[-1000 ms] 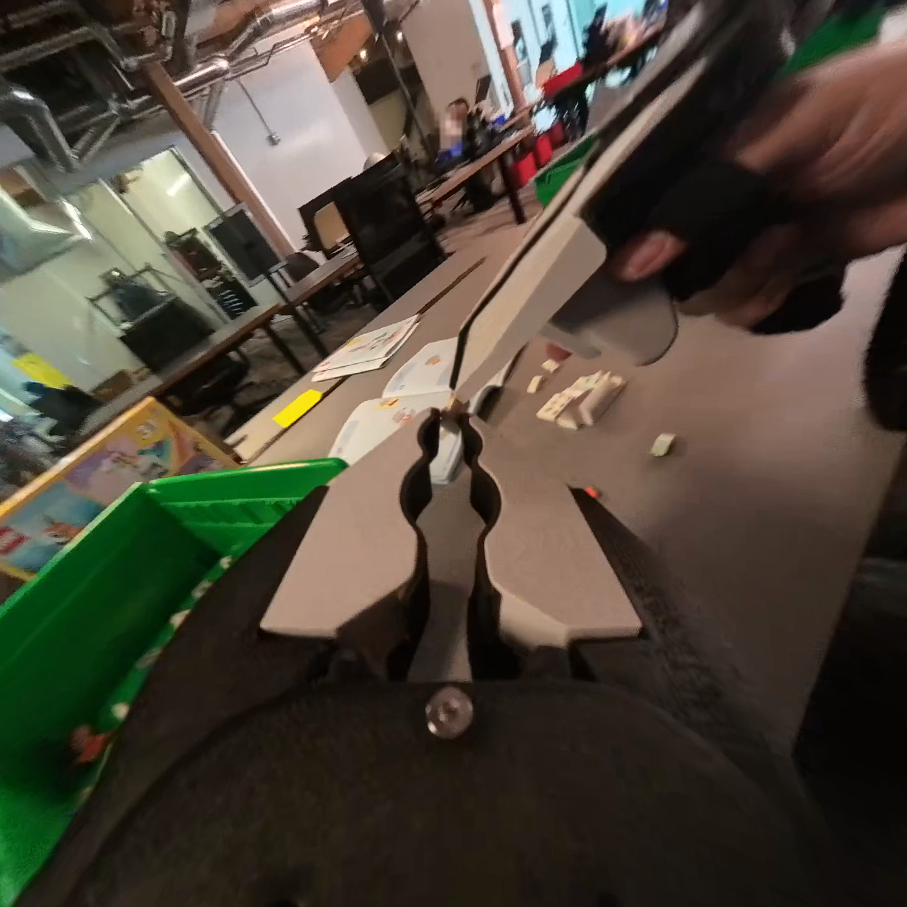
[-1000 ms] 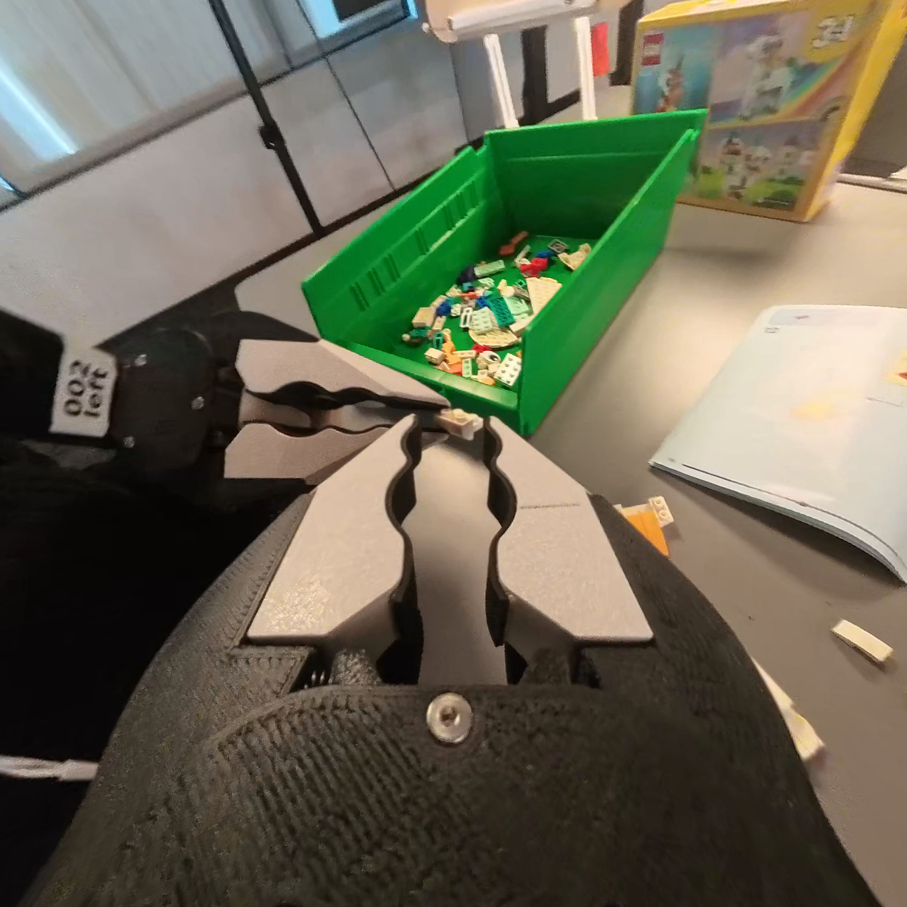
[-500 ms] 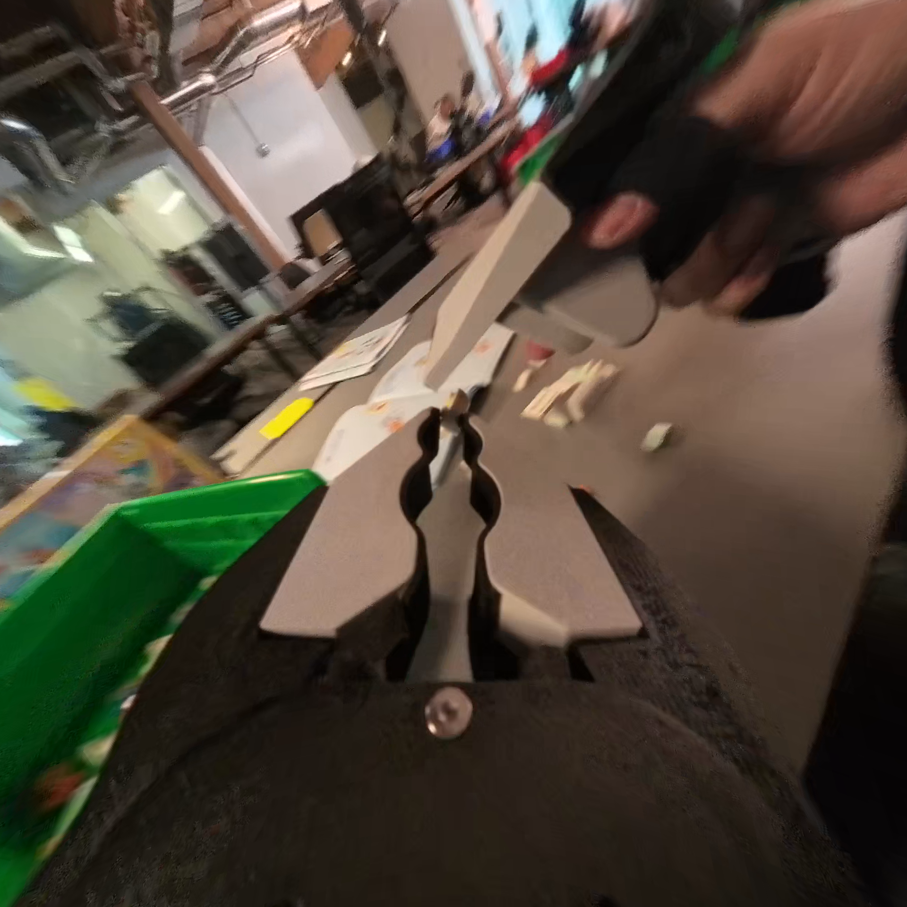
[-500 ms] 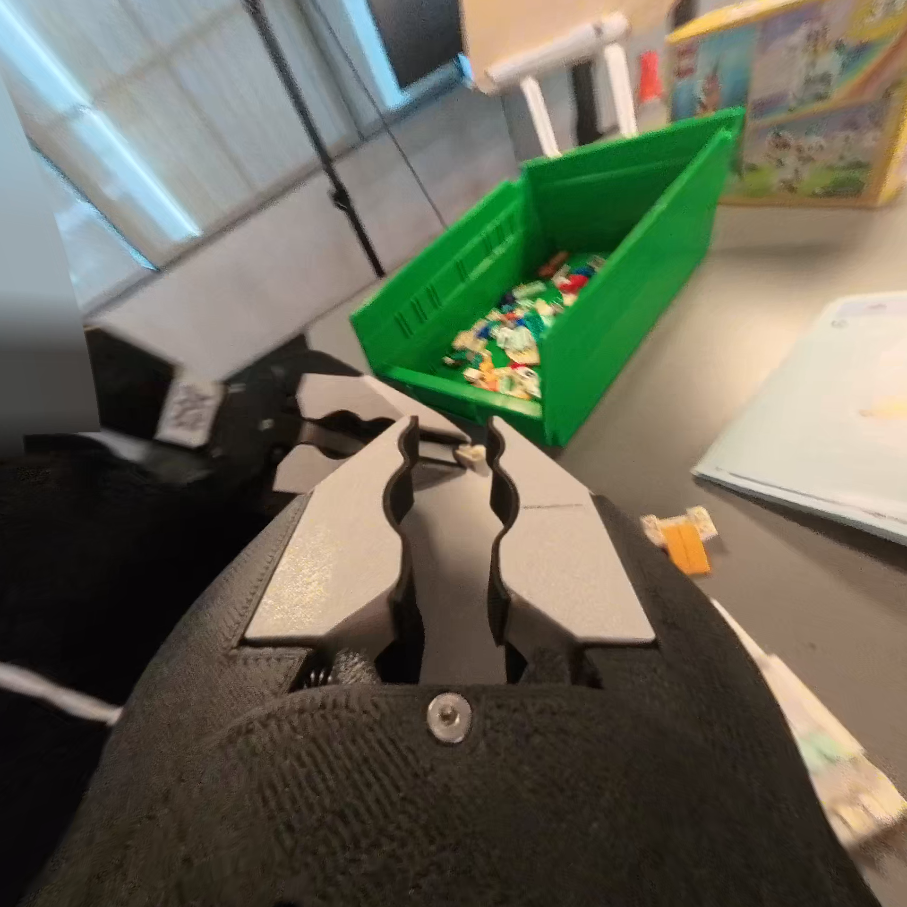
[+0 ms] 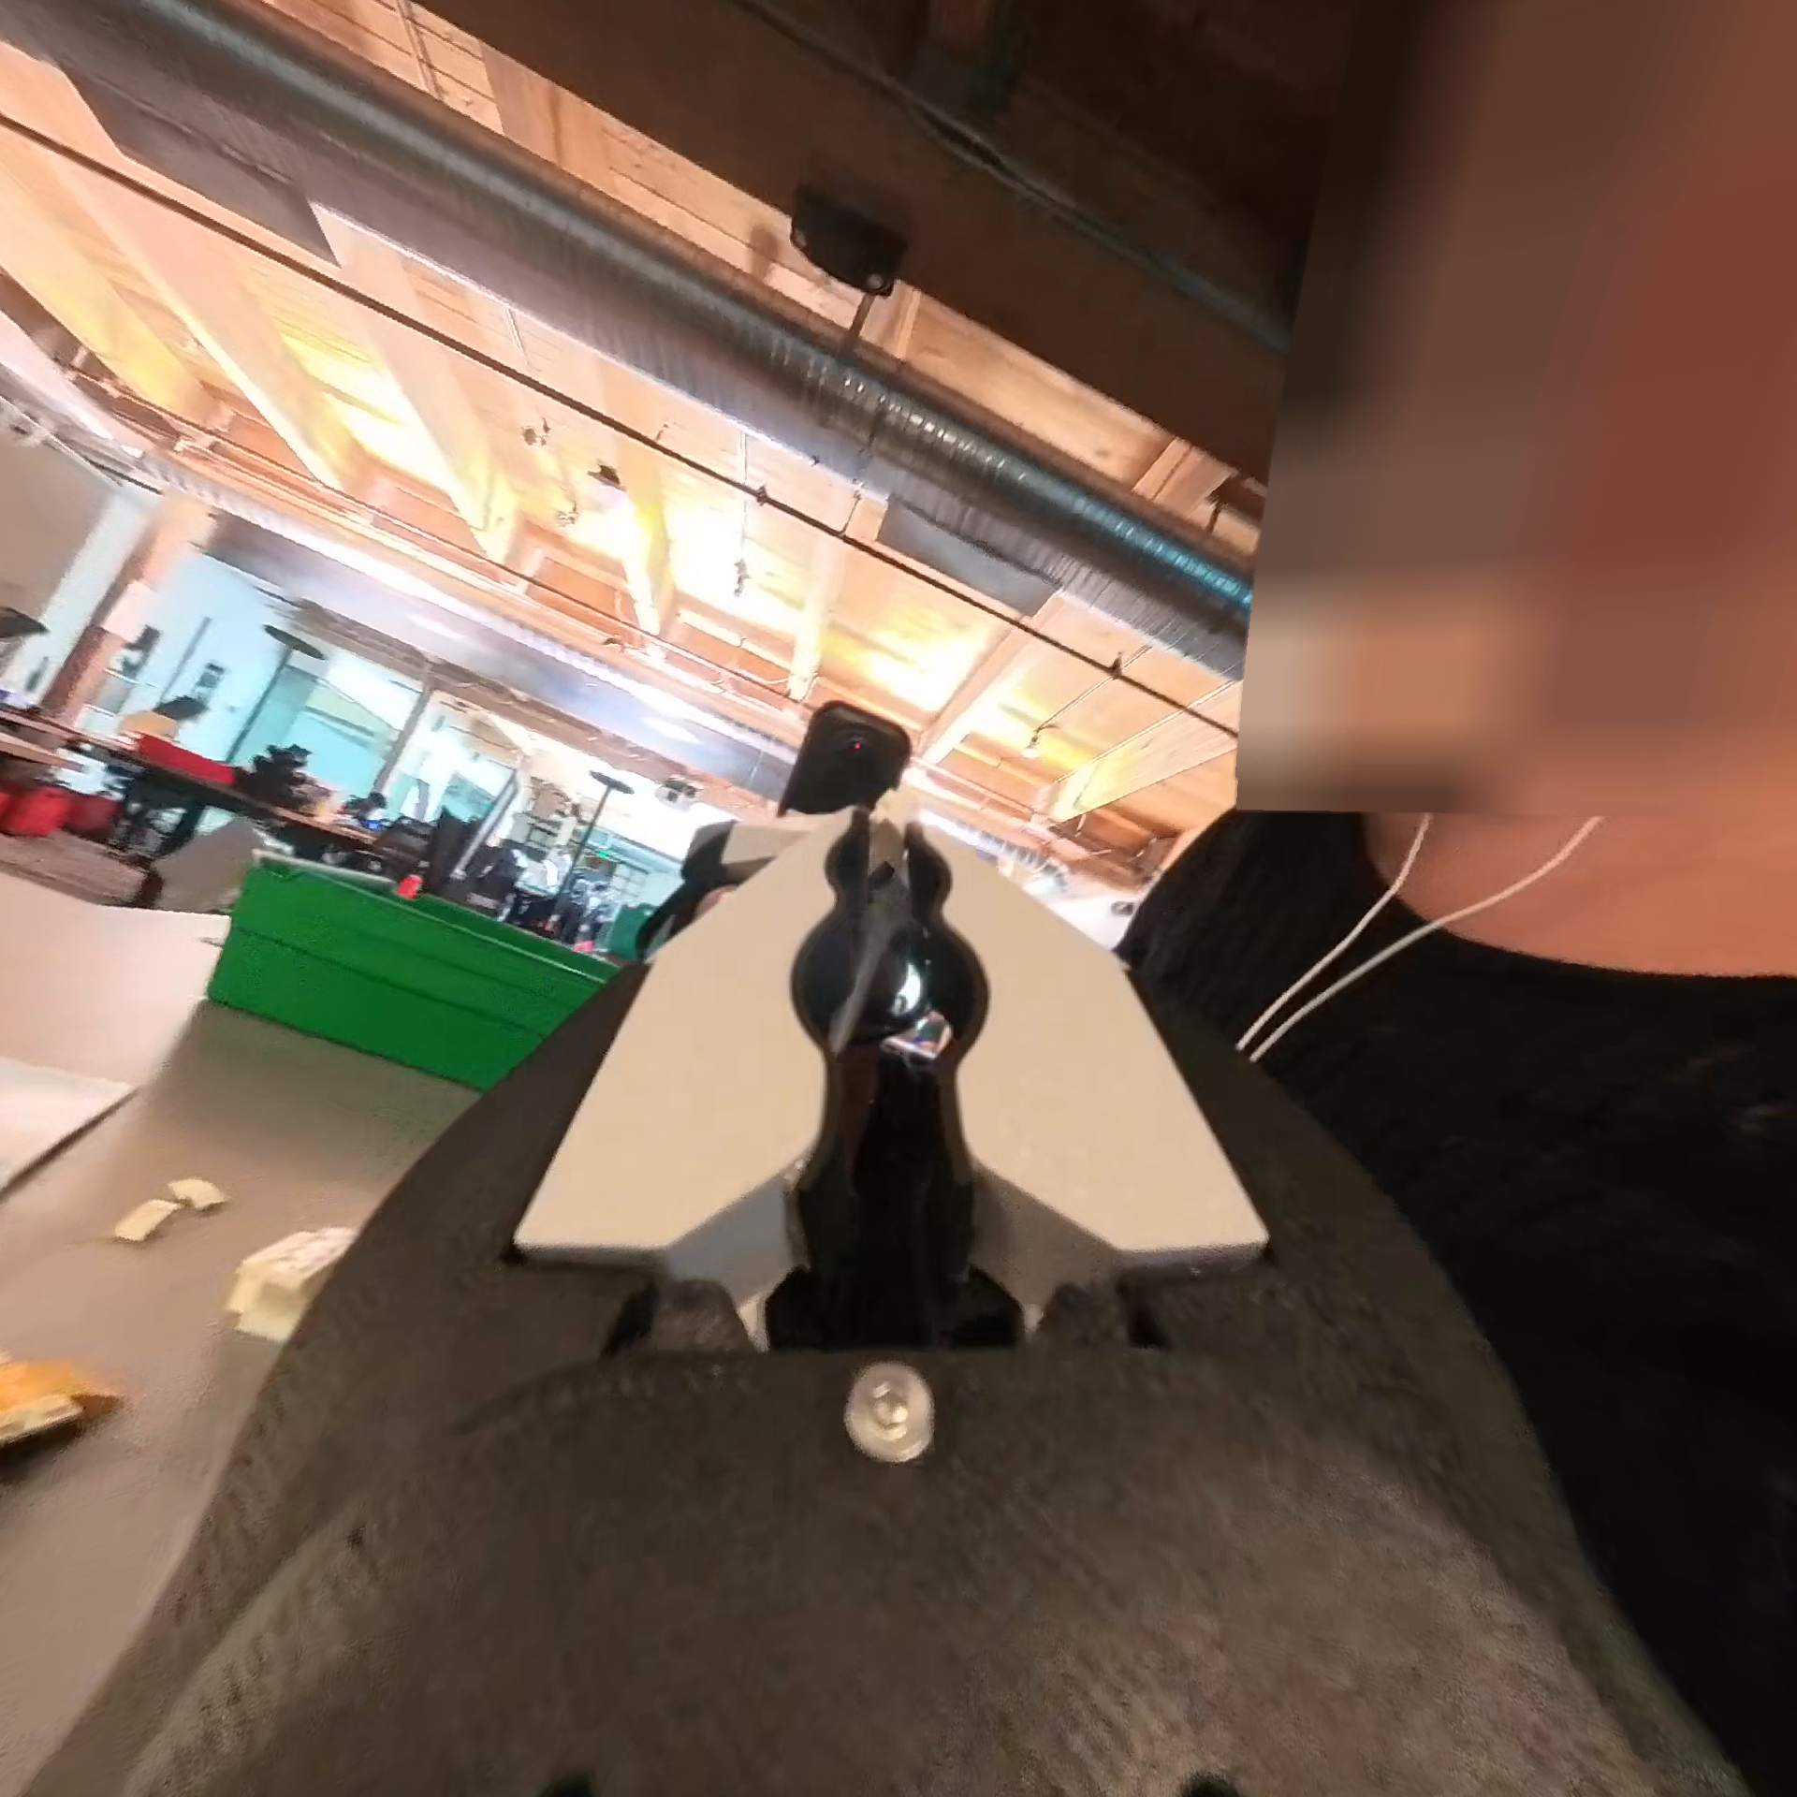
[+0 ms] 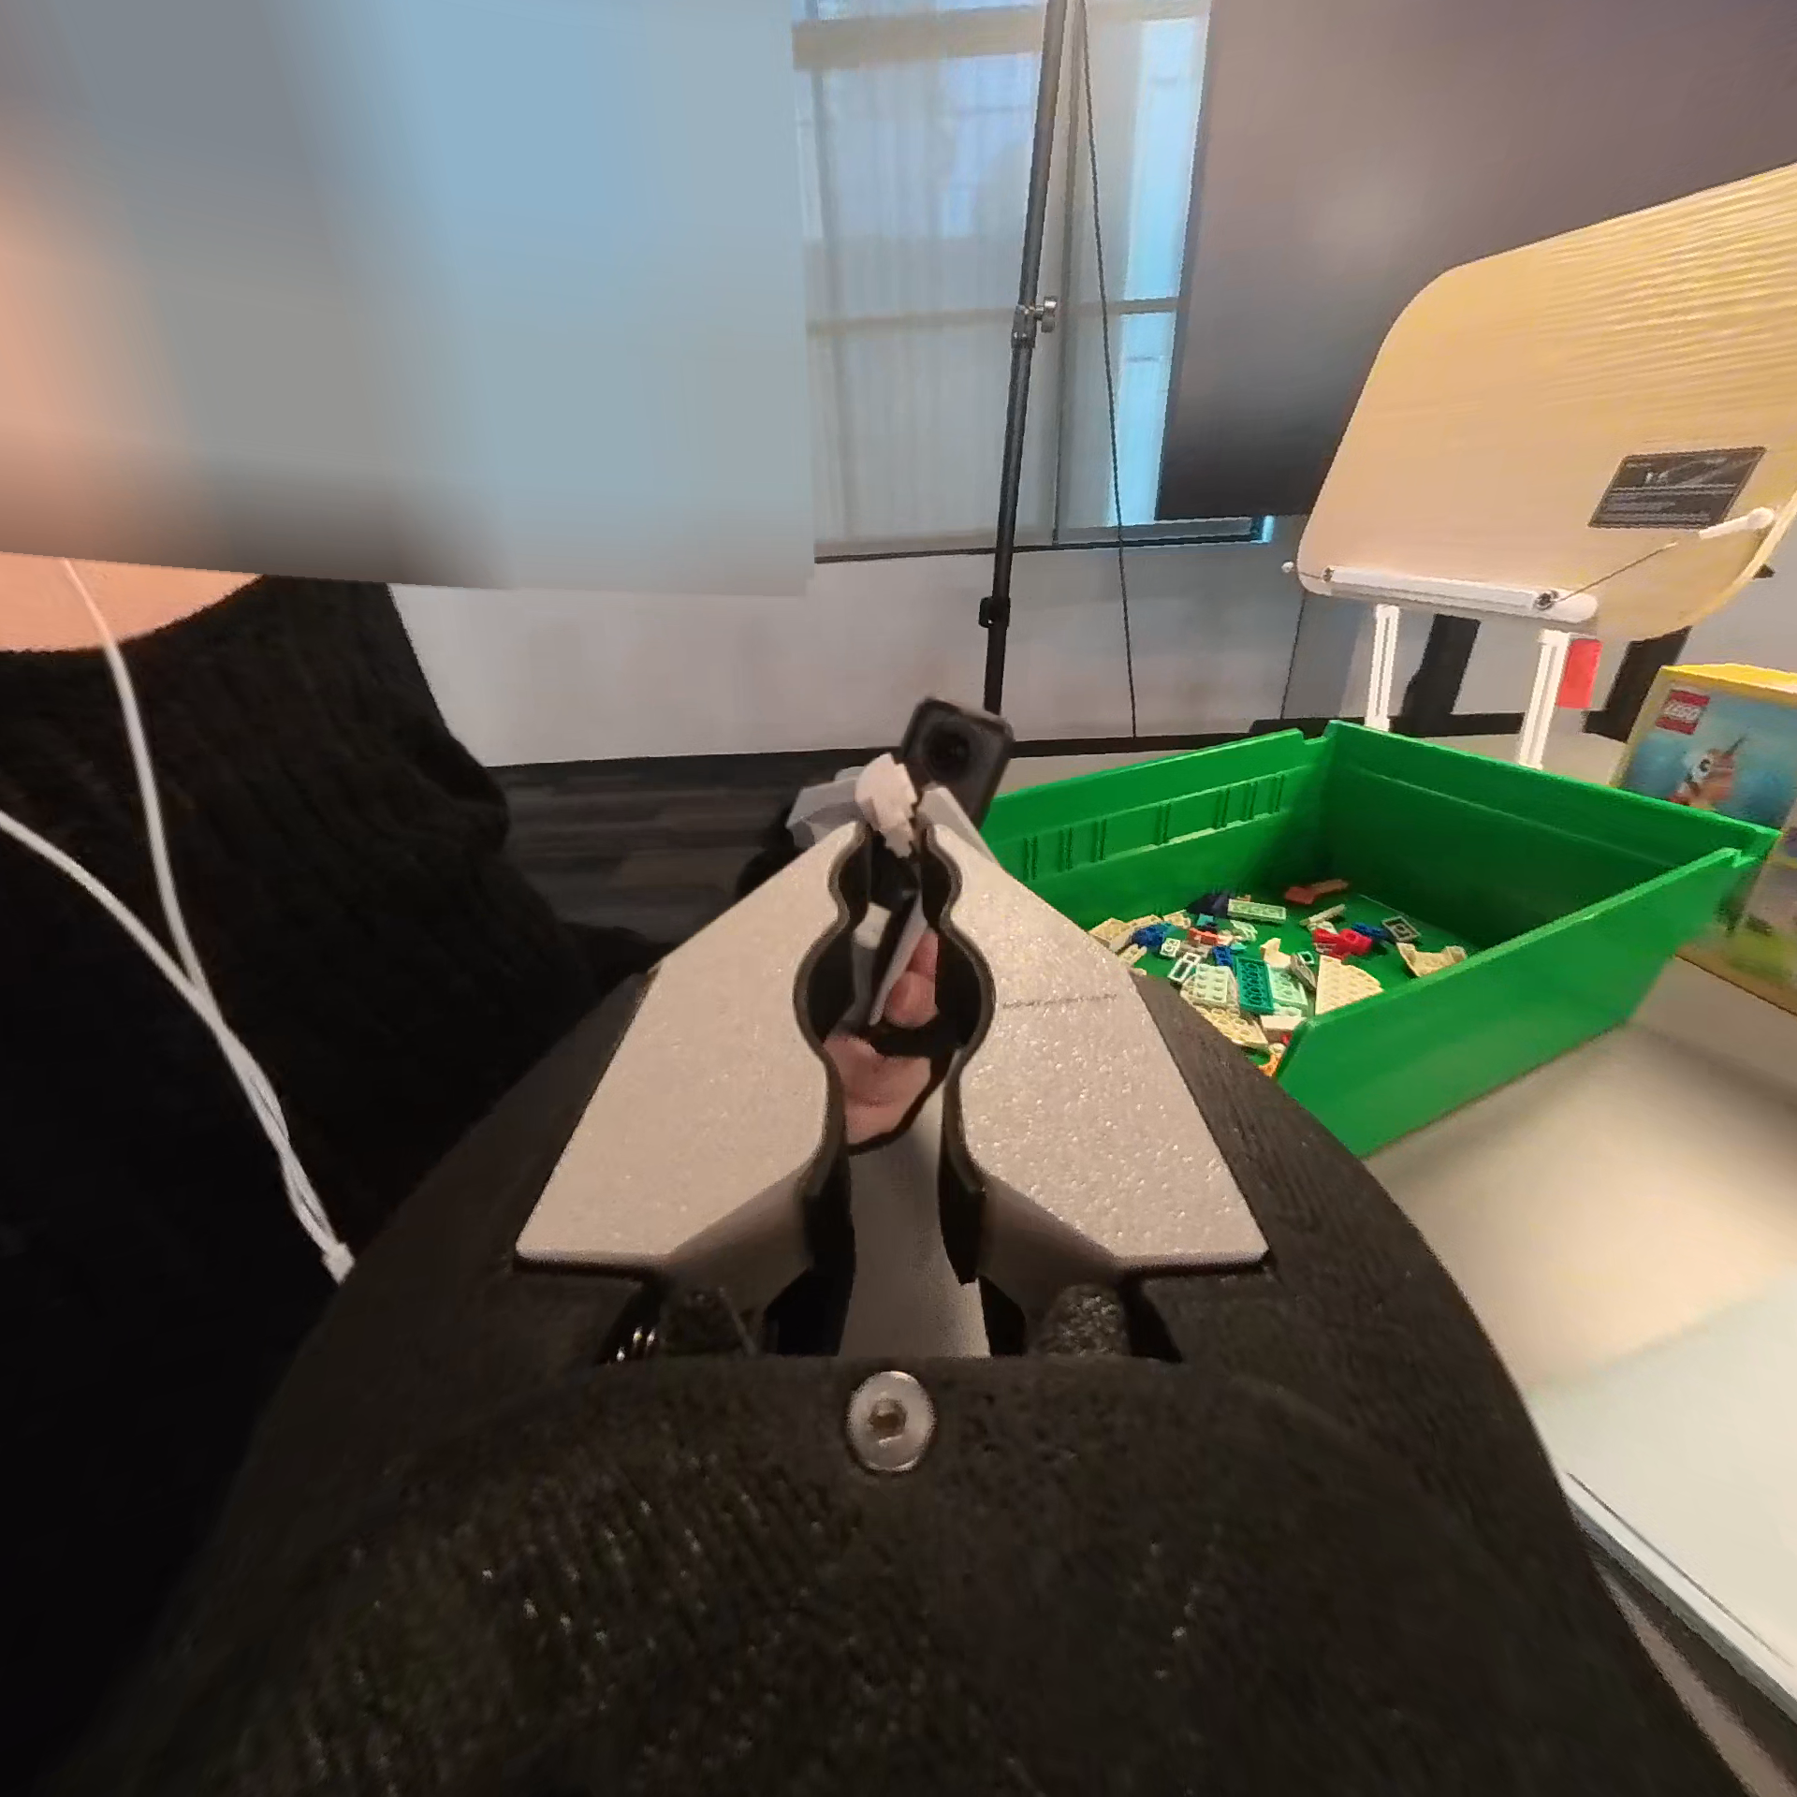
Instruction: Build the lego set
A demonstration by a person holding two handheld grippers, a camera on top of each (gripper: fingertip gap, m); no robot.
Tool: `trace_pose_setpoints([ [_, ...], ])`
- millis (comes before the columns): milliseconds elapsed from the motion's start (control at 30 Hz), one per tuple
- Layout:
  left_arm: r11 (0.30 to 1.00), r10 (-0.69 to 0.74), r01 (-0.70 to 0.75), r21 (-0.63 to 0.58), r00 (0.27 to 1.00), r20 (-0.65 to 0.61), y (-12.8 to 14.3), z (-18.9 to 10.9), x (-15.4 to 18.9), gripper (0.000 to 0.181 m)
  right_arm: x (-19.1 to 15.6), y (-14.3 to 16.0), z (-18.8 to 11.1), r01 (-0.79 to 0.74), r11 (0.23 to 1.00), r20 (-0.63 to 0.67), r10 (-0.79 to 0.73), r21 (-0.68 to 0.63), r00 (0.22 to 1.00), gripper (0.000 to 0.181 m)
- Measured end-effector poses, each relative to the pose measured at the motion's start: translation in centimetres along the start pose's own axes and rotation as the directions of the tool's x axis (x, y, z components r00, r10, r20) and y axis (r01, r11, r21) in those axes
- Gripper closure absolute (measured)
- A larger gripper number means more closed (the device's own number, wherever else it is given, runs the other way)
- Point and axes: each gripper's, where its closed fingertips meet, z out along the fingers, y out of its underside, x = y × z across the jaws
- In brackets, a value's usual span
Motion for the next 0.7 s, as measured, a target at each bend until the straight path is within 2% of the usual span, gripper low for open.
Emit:
trace_pose_setpoints([
  [133,0.999,-0.033,0.033,-0.014,0.999,-0.021,0.6,-0.1,0.0,0.175,-0.4,0.1,0.1,0.043,0.999,0.013,-0.043,-0.010,0.999,0.178],
  [267,0.998,-0.065,0.065,-0.024,0.998,-0.004,0.9,-0.3,-0.4,0.174,0.0,0.7,-0.1,0.124,0.988,-0.042,-0.129,-0.096,0.991,0.179],
  [400,0.993,-0.077,0.089,-0.079,0.986,0.145,1.6,-0.5,-2.4,0.172,1.5,1.4,-0.8,0.208,0.952,-0.140,-0.243,-0.224,0.960,0.179],
  [467,0.982,-0.050,0.091,-0.163,0.970,0.237,2.6,-0.7,-3.5,0.155,2.0,1.5,-1.2,0.255,0.926,-0.176,-0.310,-0.278,0.934,0.179],
  [533,0.974,-0.024,0.088,-0.210,0.958,0.287,3.1,-0.7,-4.0,0.147,2.4,1.7,-1.5,0.311,0.888,-0.192,-0.389,-0.338,0.901,0.179],
  [700,0.975,-0.019,0.096,-0.200,0.935,0.354,2.7,-0.7,-4.7,0.148,2.4,2.2,-1.2,0.418,0.806,-0.173,-0.523,-0.419,0.835,0.179],
])
